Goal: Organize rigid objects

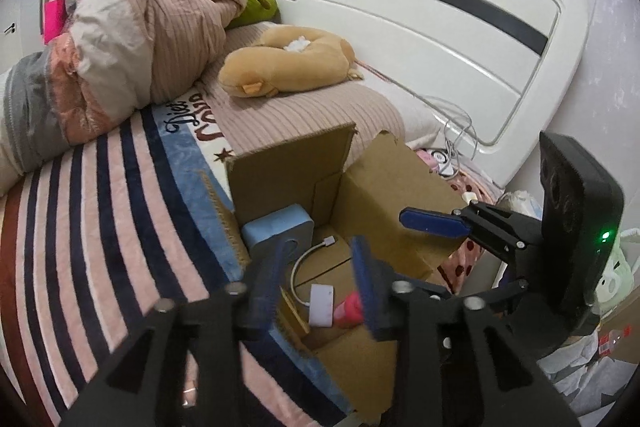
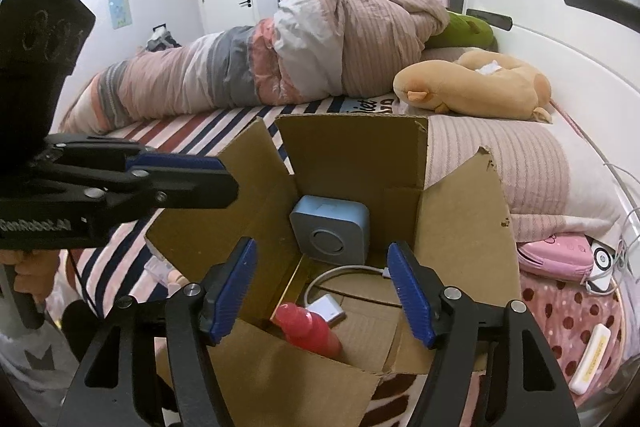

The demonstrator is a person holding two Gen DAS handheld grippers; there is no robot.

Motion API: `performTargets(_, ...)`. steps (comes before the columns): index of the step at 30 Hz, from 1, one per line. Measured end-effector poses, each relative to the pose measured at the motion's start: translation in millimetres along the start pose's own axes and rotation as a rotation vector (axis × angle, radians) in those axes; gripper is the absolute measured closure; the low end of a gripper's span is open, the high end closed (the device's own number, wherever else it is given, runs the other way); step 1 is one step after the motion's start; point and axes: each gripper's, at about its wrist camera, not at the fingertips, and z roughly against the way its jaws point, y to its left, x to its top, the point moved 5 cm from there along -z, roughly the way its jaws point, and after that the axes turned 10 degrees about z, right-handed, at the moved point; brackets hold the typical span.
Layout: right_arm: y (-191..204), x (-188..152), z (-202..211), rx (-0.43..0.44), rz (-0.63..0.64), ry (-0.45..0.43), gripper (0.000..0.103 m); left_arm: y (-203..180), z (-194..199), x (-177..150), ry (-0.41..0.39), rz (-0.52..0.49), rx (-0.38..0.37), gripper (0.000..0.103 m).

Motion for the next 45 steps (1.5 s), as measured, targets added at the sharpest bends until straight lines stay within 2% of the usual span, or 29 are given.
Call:
performTargets(3, 6, 4, 3, 0.003, 0.017, -0.007, 0.038, 7, 16, 1, -0.028, 0.012, -0.002, 0.061)
performTargets(6, 16, 12, 8, 0.0, 0.036, -0.021, 0.038, 22, 40, 1, -0.077, 0.033, 0.014, 0.051)
performTargets(10, 41, 29, 20, 0.024, 0.062, -0.082, 0.038, 56, 71, -2, -0.142, 0.063, 0.073, 0.048)
performTargets(15, 97, 52, 28, 0.106, 0.14, -0.148, 0.038, 116, 104, -20, -0.199, 0.136, 0.175, 0.047)
performTargets(18, 143, 54, 20, 0.206, 0.21, -0.139, 0.039, 151, 110, -40, -0.197, 0.172, 0.233, 0.044)
performTargets(20, 169, 49, 9, 0.256, 0.229, -0.108, 0.039, 173, 106, -55, -0.179, 0.204, 0.244, 0.043)
performTargets(25, 206, 16, -37, 0.31, 0.224, 0.013, 0.04, 210, 78, -100, -0.103, 0.258, 0.217, 0.043)
performTargets(27, 211, -2, -58, 0.303, 0.195, 0.073, 0.04, 220, 63, -114, -0.068, 0.276, 0.185, 0.043)
performTargets(30, 208, -27, -82, 0.238, 0.139, 0.124, 0.04, 224, 41, -128, -0.02, 0.273, 0.136, 0.043)
performTargets(33, 199, -48, -103, 0.072, 0.112, 0.145, 0.04, 221, 20, -135, 0.029, 0.265, 0.083, 0.043)
performTargets(36, 187, -63, -120, 0.028, 0.059, 0.159, 0.04, 213, 0, -140, 0.072, 0.25, -0.004, 0.043)
performTargets(38, 178, -69, -130, 0.05, 0.007, 0.165, 0.047, 210, -9, -142, 0.088, 0.245, -0.043, 0.043)
performTargets(42, 167, -73, -135, 0.057, -0.004, 0.14, 0.059, 202, -25, -145, 0.11, 0.235, -0.092, 0.046)
performTargets(43, 168, -72, -136, 0.061, -0.003, 0.138, 0.064, 201, -26, -146, 0.108, 0.227, -0.082, 0.049)
performTargets(45, 168, -74, -131, 0.069, -0.006, 0.133, 0.066, 199, -28, -146, 0.106, 0.209, -0.053, 0.053)
